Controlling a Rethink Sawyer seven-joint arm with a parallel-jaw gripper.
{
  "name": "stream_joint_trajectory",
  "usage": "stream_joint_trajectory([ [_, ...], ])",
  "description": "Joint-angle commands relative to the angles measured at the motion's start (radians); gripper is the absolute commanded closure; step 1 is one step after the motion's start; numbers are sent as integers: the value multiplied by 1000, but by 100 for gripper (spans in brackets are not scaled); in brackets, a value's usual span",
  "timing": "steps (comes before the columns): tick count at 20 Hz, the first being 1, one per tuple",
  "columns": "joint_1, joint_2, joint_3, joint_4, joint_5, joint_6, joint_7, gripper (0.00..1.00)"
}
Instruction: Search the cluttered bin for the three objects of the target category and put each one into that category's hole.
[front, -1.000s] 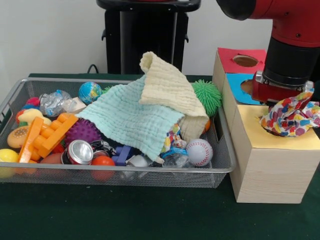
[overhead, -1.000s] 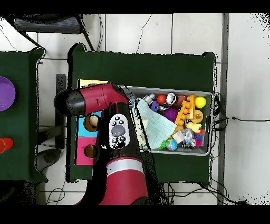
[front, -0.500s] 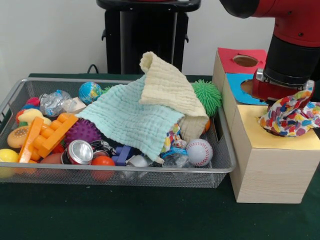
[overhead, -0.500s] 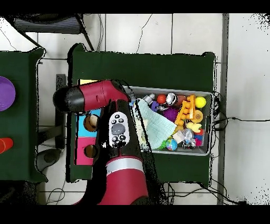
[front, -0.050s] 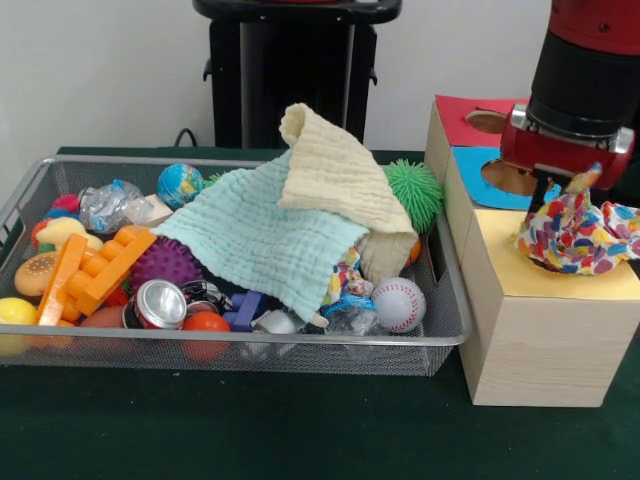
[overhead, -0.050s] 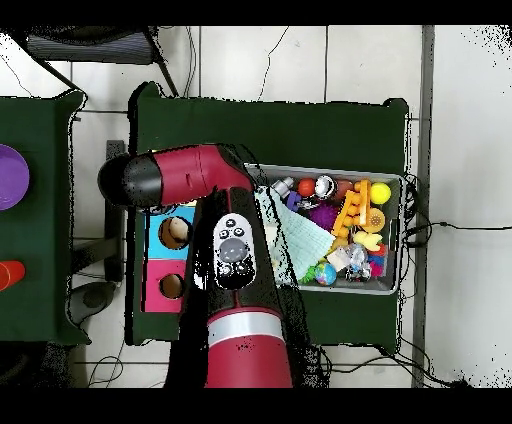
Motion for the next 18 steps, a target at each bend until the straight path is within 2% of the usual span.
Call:
stream_joint_trajectory([
  [1,-50,-49,69,80,39,138,-70,100],
  [5,-53,-68,76,126,42,102,-62,100],
  [11,-52,-57,75,102,42,140,-68,100],
  [18,-23,-86,26,67,9,202,-50,100],
])
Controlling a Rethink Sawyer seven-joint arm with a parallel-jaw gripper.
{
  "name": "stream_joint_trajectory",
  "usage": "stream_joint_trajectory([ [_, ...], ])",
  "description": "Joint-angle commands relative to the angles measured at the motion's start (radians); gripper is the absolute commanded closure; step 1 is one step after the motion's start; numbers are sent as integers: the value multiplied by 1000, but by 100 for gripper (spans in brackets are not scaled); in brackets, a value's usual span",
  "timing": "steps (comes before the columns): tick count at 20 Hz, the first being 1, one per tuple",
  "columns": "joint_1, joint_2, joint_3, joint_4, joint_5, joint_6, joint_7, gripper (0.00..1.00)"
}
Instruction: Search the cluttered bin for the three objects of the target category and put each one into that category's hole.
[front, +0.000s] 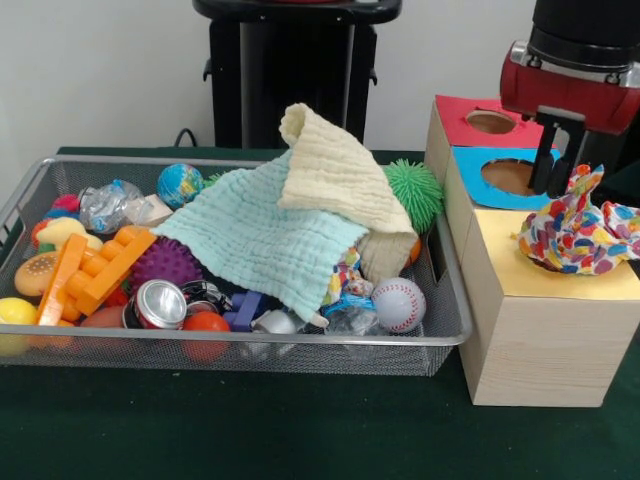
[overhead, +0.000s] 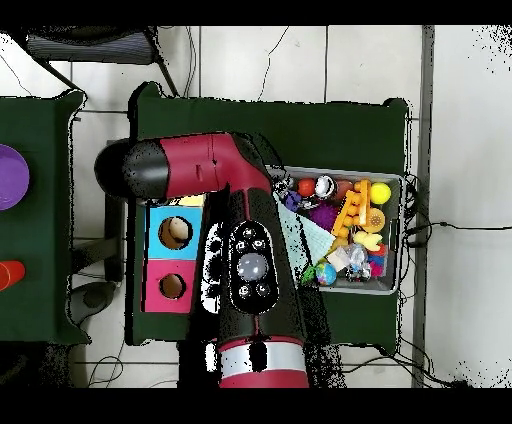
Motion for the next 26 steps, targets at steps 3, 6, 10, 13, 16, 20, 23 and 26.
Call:
stream_joint_trajectory([
  [3,-2,-32,12,50,-28,262,-72,100],
  [6,-4,-75,-1,41,-38,377,-90,100],
  [10,-16,-95,9,24,-50,402,-102,100],
  [13,-24,-95,29,41,-39,301,-79,100],
  [16,-49,-44,78,97,9,15,-7,100],
  [20,-48,-29,95,132,19,-175,40,100],
  [23,-33,-19,82,98,7,-201,42,100],
  [26,-15,-10,62,62,4,-210,41,100],
])
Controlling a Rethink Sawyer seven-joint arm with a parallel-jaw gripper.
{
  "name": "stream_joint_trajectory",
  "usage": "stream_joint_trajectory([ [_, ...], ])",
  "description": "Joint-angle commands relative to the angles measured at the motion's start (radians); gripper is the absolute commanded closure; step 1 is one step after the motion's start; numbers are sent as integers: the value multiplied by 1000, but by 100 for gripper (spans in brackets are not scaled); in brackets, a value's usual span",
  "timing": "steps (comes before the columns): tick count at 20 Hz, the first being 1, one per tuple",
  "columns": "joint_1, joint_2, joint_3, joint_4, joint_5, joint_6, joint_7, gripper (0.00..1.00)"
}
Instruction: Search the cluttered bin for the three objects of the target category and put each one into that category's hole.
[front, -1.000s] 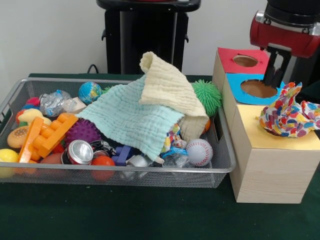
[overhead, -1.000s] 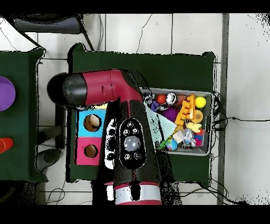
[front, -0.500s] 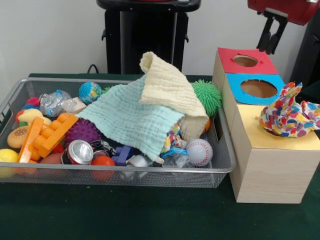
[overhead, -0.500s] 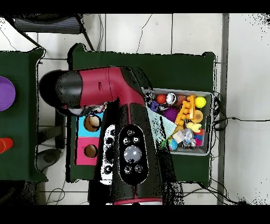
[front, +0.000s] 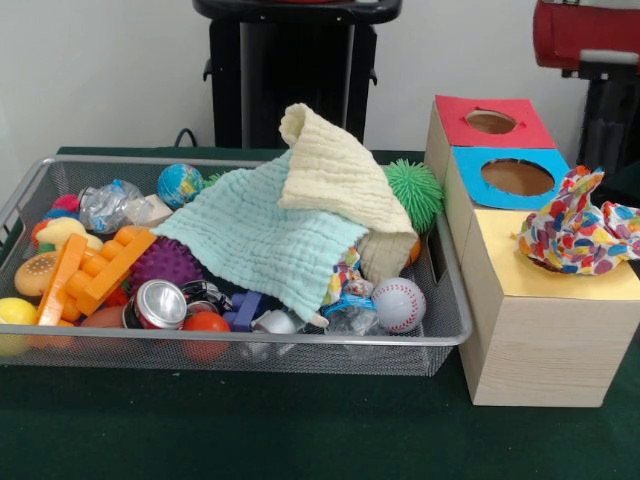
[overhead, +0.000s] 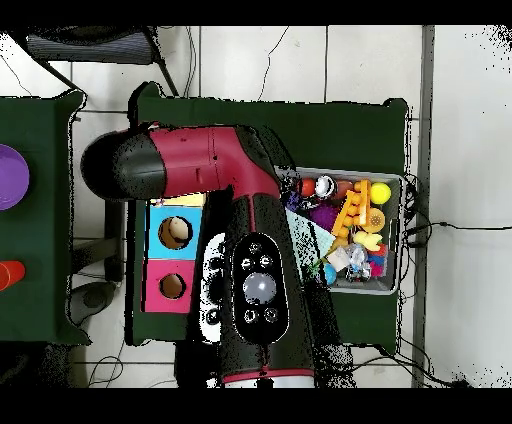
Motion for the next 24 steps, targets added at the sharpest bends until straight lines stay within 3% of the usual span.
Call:
stream_joint_trajectory([
  [1,3,70,46,54,-3,-33,41,100],
  [13,20,196,12,-32,-57,-157,29,100],
  [24,24,214,-2,-33,-57,-206,36,100],
])
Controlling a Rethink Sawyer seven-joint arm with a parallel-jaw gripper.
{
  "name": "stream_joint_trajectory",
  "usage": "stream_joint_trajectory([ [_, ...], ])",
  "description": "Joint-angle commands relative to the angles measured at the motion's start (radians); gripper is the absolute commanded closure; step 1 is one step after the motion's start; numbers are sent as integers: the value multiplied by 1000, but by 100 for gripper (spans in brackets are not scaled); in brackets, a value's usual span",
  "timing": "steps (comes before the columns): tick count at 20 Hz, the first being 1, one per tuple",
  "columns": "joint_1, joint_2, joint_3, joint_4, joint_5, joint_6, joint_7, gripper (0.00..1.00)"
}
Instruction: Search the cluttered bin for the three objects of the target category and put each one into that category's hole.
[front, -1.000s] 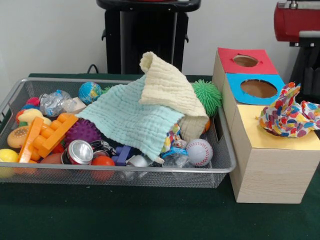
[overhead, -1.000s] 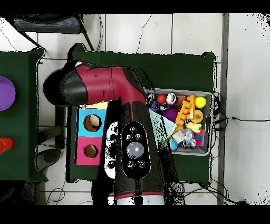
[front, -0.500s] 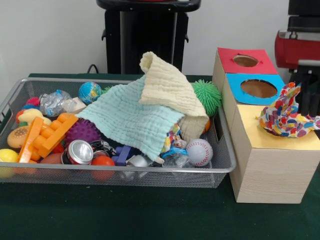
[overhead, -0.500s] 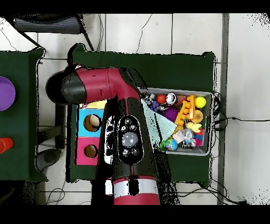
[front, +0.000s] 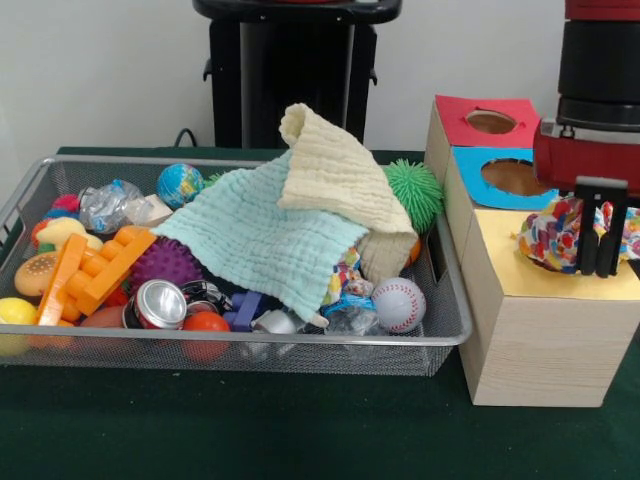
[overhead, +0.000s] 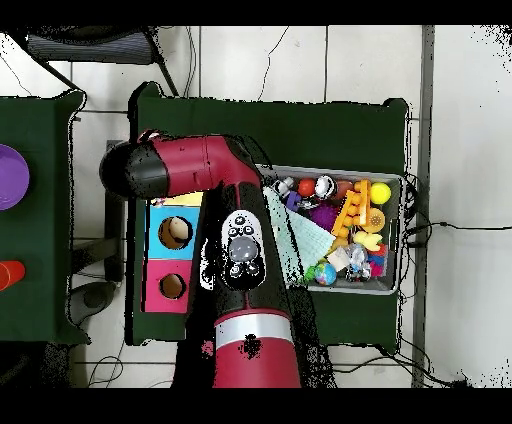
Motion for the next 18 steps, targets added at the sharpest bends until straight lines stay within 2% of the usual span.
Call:
stream_joint_trajectory([
  [1,-5,54,2,-4,-48,-81,39,100],
  [7,1,70,-14,-8,-53,-117,40,100],
  [11,8,82,-25,-15,-52,-106,36,100],
  [18,25,79,-45,-10,-45,62,-3,100],
])
